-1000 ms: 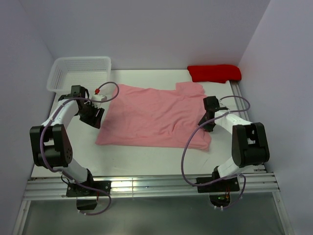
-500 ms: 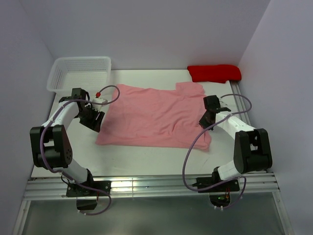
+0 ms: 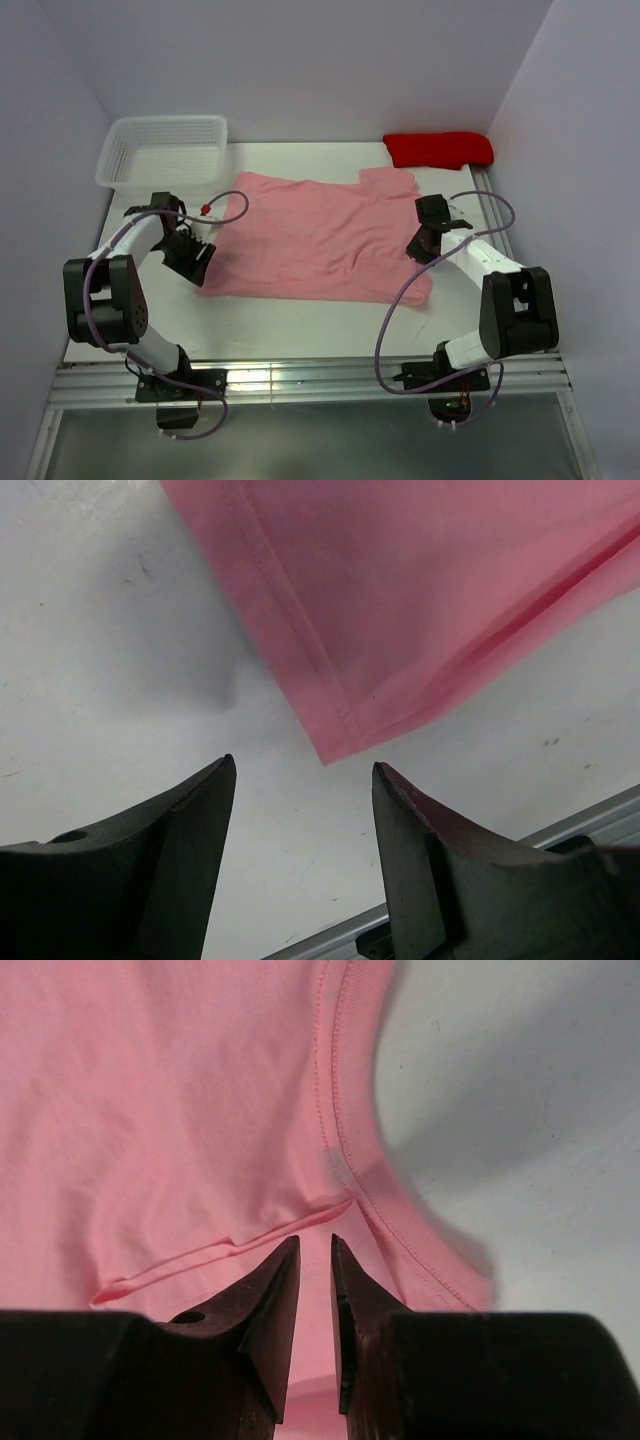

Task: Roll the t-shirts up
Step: Flatten the tshirt

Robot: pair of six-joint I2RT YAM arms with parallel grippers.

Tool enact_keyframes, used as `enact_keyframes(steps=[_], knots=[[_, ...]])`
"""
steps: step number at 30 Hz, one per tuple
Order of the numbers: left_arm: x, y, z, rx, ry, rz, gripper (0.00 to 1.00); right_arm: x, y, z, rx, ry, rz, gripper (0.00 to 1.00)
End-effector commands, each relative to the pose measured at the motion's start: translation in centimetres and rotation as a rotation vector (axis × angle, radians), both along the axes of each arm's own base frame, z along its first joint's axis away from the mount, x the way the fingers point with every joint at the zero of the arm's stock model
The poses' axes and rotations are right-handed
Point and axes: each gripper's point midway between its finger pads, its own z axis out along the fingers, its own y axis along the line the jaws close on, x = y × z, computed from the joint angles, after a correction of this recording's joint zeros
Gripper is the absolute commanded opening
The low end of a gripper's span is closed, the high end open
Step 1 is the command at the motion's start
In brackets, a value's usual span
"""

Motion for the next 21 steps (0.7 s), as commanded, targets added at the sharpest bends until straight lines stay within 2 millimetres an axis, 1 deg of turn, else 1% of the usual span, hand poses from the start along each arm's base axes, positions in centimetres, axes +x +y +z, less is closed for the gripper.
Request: enact_keyframes(steps=[1, 6, 8, 16, 17, 19, 21], knots=[[-0.3, 0.2, 0.2, 0.007, -0.010, -0.021, 0.63, 0.4, 0.2, 1.0, -0.008, -0.041, 0.007, 0.26], [-0.9, -0.1, -0.9, 0.004, 0.025, -0.025, 0.63, 0.2, -0.1, 0.8, -0.022, -0.032, 0.005, 0.27], [-0.8, -0.2, -1.1, 0.003, 0.027, -0.022, 0.62, 0.2, -0.1, 0.9, -0.021, -0.035, 0.007, 0.27], [-1.3, -0.7, -2.3, -0.003, 0.066, -0.029, 0.55, 0.2, -0.3, 1.0, -0.033, -0.034, 0.007, 0.28], [-1.6, -0.8, -2.5, -0.006, 0.079, -0.032, 0.52, 0.2, -0.3, 0.9, -0.033, -0.032, 0.007, 0.28], [-1.6, -0.9, -2.8, -0.005, 0.083, -0.034, 0.52, 0.2, -0.3, 0.9, -0.035, -0.031, 0.007, 0.28], [-1.7, -1.0, -3.0, -0.005, 0.092, -0.037, 0.46, 0.3, -0.3, 0.8, -0.033, -0.031, 0.007, 0.28]])
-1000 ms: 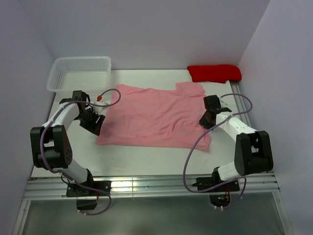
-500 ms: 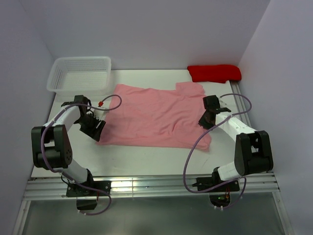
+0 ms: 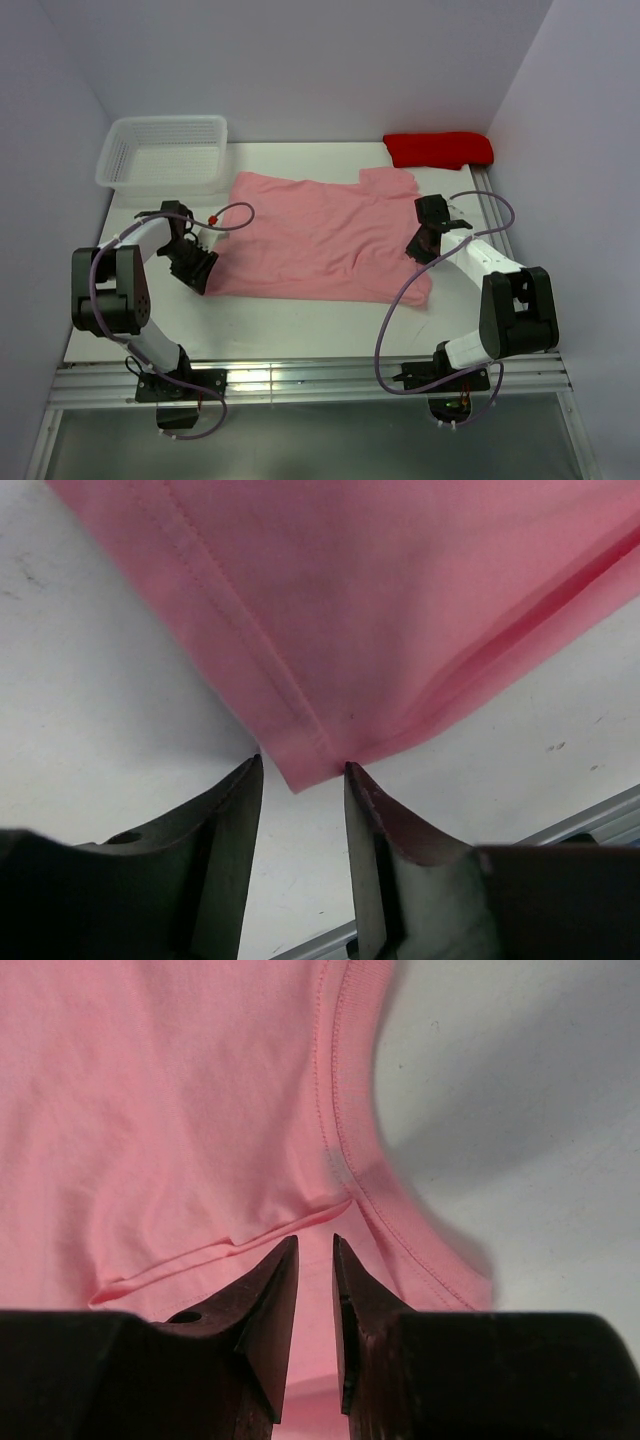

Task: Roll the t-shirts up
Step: Flatten the tshirt

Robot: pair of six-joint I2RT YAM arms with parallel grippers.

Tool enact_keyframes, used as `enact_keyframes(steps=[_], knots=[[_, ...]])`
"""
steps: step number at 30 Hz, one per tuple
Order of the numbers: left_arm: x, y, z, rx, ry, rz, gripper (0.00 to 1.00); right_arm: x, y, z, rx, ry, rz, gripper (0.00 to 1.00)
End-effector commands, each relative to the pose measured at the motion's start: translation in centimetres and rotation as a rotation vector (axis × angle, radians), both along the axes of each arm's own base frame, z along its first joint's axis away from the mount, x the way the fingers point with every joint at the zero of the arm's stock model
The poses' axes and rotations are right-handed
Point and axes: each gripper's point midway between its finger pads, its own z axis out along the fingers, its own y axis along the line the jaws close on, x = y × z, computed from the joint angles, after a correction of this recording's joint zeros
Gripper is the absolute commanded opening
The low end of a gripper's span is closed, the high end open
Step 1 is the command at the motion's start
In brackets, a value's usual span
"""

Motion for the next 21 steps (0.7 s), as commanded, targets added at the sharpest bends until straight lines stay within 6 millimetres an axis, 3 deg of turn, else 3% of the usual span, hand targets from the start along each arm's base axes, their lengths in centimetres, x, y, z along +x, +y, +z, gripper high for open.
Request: enact_keyframes(steps=[1, 5, 13, 17, 21], knots=[[0.0, -0.5, -0.3, -0.014, 0.002, -0.008, 0.43, 0.2, -0.3, 0.7, -0.027, -0.027, 0.004, 0.28], [0.4, -0.6, 0.2, -0.021, -0.012, -0.004, 0.25, 0.4, -0.2, 0.6, -0.025, -0.025, 0.007, 0.28], [0.9, -0.6, 0.8, -0.020, -0.032, 0.006, 0.01, 1.1, 0.7, 0.8, -0.045, -0.017, 0.039, 0.35], [1.1, -0.7, 1.0, -0.021, -0.041, 0.008, 0.00, 1.3, 1.2, 0.4, -0.079, 0.005, 0.055, 0.36], [1.3, -0.7, 1.2, -0.023, -0.050, 0.010, 0.00, 0.9, 0.3, -0.1, -0.132, 0.032, 0.038, 0.40]])
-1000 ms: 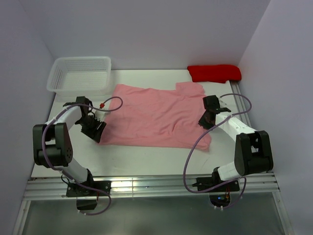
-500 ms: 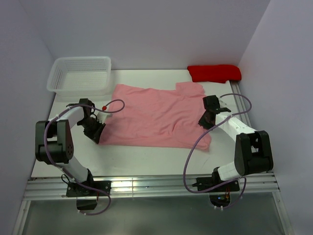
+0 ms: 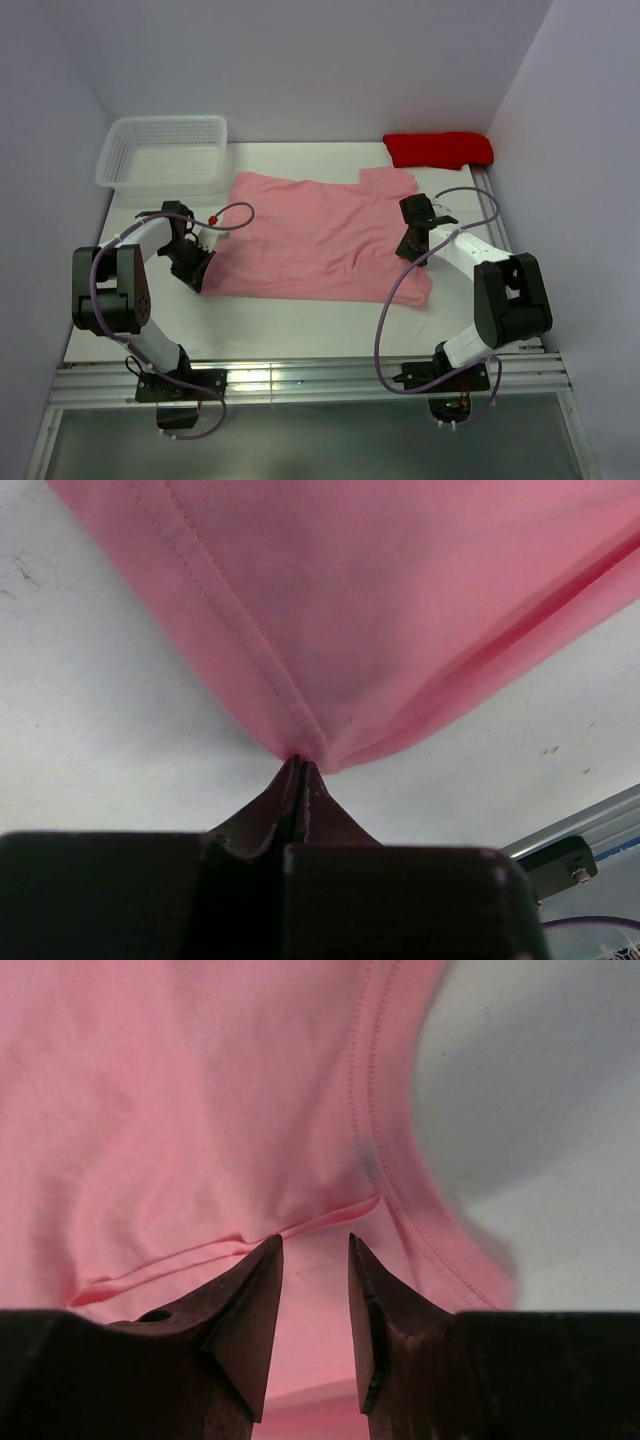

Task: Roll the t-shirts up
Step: Flatten the tshirt

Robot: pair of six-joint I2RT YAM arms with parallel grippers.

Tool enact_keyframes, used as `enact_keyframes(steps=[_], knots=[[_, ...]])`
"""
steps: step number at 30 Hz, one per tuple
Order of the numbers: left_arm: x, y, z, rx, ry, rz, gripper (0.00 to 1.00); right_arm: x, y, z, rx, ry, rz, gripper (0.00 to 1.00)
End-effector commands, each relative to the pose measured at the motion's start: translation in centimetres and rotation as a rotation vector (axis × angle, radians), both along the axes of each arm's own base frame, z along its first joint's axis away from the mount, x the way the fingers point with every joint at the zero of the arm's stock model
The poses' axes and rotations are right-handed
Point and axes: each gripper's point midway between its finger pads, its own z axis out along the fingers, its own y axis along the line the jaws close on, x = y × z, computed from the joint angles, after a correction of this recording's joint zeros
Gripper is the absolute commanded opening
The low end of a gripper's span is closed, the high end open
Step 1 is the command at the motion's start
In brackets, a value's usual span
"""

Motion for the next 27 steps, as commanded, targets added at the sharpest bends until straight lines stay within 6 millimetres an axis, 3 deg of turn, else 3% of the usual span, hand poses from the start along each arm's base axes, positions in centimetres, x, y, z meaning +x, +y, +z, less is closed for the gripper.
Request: enact_keyframes(steps=[1, 20, 27], knots=[[1.5, -0.5, 1.5, -0.019, -0.067, -0.004, 0.00, 0.6, -1.3, 0.8, -0.079, -0.010, -0.020, 0.41], [2.0, -0.7, 2.4, -0.029, -0.087, -0.001, 0.00, -0.4, -2.0, -0.4, -0.131, 0.033, -0.028, 0.47], [2.1, -0.7, 2.6, -0.029, -0.091, -0.001, 0.00, -0.6, -1.9, -0.2, -0.127, 0.023, -0.033, 0.20]])
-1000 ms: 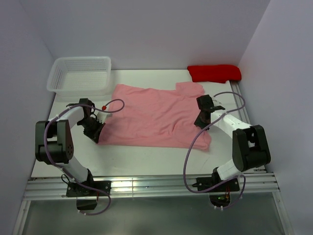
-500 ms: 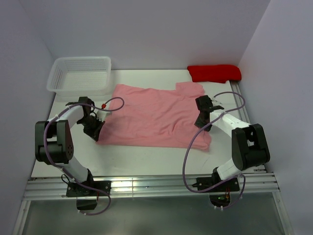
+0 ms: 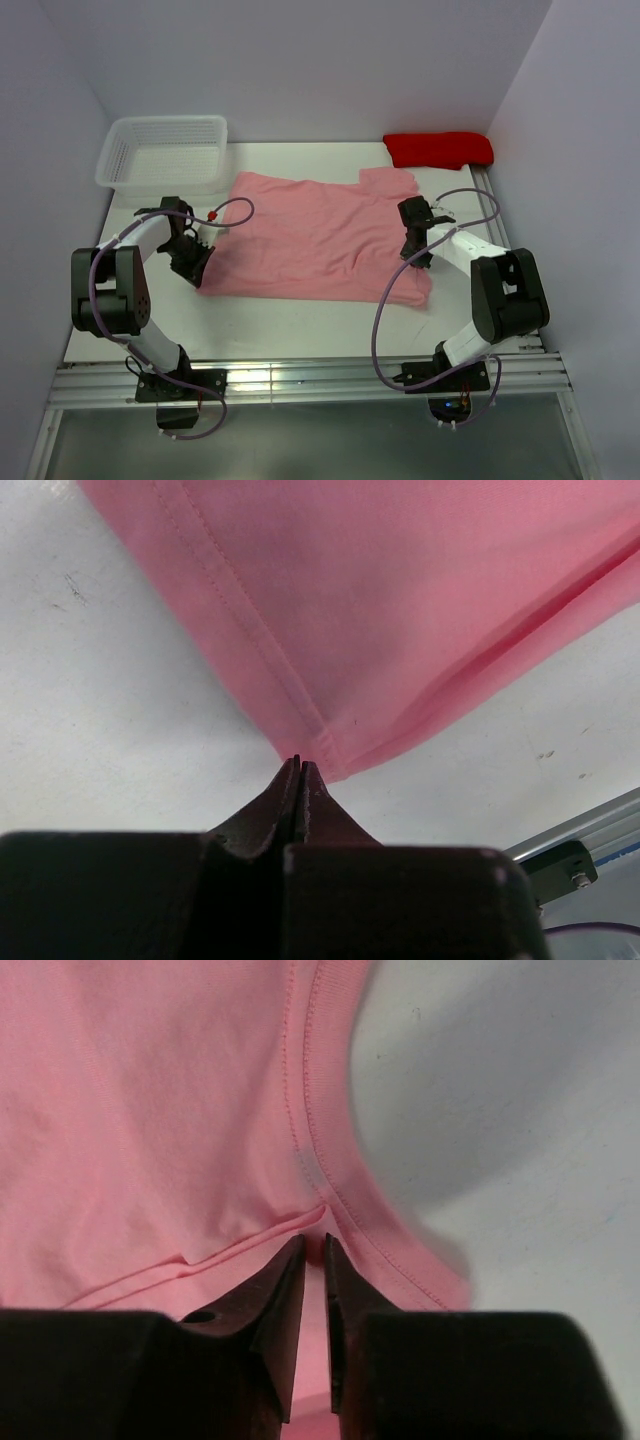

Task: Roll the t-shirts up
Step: Flatten the tshirt

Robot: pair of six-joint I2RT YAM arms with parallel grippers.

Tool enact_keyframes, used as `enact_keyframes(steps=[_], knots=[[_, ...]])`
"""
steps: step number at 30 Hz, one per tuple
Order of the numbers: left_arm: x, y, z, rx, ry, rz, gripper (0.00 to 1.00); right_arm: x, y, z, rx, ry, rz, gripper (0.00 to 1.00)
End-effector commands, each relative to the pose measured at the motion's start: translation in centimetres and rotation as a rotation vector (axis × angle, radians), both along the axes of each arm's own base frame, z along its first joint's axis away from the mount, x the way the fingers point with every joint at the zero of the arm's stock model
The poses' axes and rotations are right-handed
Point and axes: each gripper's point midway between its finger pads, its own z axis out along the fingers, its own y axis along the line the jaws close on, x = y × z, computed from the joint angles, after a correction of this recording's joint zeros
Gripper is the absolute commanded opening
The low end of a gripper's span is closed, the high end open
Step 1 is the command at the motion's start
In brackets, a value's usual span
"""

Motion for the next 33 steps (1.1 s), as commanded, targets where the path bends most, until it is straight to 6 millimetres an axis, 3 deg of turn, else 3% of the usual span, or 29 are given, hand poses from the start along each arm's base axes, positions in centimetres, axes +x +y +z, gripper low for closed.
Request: enact_keyframes(steps=[1, 9, 25, 33], knots=[[1.1, -0.7, 1.8, -0.028, -0.059, -0.004, 0.00, 0.4, -0.2, 1.0, -0.027, -0.033, -0.005, 0.17], [1.2, -0.7, 2.0, -0.027, -0.065, -0.006, 0.00, 0.3, 0.0, 2.6, -0.021, -0.064, 0.000, 0.00], [2.1, -0.9, 2.8, -0.033, -0.089, 0.018, 0.00, -0.1, -0.4, 9.7, -0.011, -0.229, -0.014, 0.00], [2.3, -1.1, 3.3, -0.041, -0.083, 0.025, 0.03, 0.1, -0.3, 11.1, -0.008, -0.255, -0.008, 0.00]])
